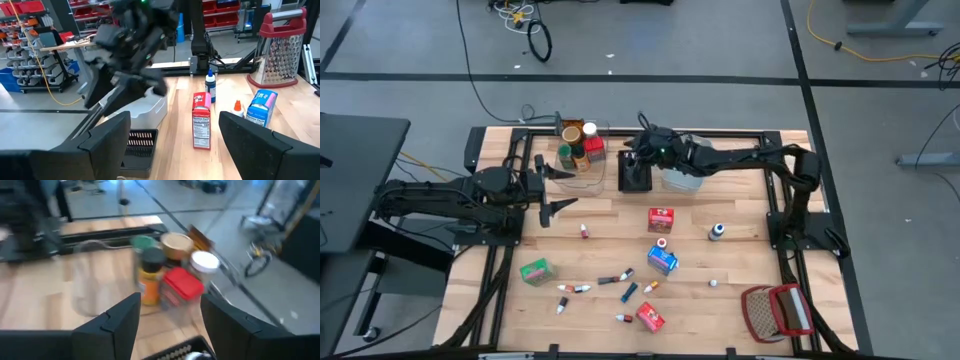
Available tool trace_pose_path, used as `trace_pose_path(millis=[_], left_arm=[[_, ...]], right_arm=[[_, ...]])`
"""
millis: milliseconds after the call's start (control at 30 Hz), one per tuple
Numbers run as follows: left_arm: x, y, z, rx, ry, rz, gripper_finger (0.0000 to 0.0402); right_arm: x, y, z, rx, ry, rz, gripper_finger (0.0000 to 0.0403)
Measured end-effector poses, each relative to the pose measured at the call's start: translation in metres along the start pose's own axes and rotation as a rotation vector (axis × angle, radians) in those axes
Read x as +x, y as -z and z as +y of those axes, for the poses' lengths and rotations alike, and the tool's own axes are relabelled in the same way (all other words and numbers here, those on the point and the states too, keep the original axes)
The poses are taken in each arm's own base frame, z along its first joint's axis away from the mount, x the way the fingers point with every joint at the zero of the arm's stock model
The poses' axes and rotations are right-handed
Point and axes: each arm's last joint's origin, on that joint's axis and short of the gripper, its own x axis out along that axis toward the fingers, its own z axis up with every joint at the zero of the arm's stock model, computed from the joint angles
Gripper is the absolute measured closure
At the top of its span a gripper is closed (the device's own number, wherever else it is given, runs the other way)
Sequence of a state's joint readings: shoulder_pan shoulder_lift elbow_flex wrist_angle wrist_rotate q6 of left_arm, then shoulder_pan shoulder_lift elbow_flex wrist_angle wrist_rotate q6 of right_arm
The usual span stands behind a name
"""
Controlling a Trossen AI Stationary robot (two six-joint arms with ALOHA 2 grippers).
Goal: Pick & Place Kitchen Items
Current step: Put the large blue food coloring bottle into the black bin
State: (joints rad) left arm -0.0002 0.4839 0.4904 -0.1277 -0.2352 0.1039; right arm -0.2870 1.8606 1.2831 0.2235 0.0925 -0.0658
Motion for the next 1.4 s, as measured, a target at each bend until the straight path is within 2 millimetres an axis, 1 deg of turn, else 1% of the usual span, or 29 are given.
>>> trace_pose_path(millis=[133,267,400,500,633,833,1033,1167,1267,1400], left_arm=[[0.000,0.001,0.000,-0.011,0.001,0.014,0.0090],[0.000,0.002,0.000,-0.016,0.002,0.021,0.0090],[0.000,0.003,0.000,-0.031,0.002,0.025,0.0090],[0.000,0.003,0.000,-0.041,0.002,0.026,0.0090],[0.000,0.003,0.000,-0.056,0.002,0.026,0.0090],[0.000,0.003,0.000,-0.056,0.002,0.025,0.0090],[0.000,0.002,0.000,-0.060,0.002,0.024,0.0090],[0.000,0.003,0.000,-0.068,0.008,0.031,0.0090],[0.000,0.004,-0.001,-0.070,0.011,0.042,0.0090],[0.000,0.004,-0.001,-0.072,0.011,0.042,0.0090]], right_arm=[[-0.023,-0.021,0.022,-0.074,-0.016,-0.049,0.0183],[-0.053,-0.038,0.038,-0.112,0.022,-0.021,0.0183],[-0.082,-0.047,0.051,-0.137,-0.005,0.030,0.0183],[-0.100,-0.050,0.059,-0.155,-0.040,0.059,0.0183],[-0.121,-0.052,0.067,-0.107,-0.076,0.111,0.0181],[-0.137,-0.036,0.075,-0.070,-0.084,0.302,0.0158],[-0.154,-0.008,0.075,-0.022,0.048,0.594,0.0156],[-0.167,0.006,0.075,0.130,0.082,0.794,0.0160],[-0.175,0.012,0.080,0.270,0.044,0.921,0.0156],[-0.182,0.015,0.086,0.311,0.009,1.003,0.0142]])
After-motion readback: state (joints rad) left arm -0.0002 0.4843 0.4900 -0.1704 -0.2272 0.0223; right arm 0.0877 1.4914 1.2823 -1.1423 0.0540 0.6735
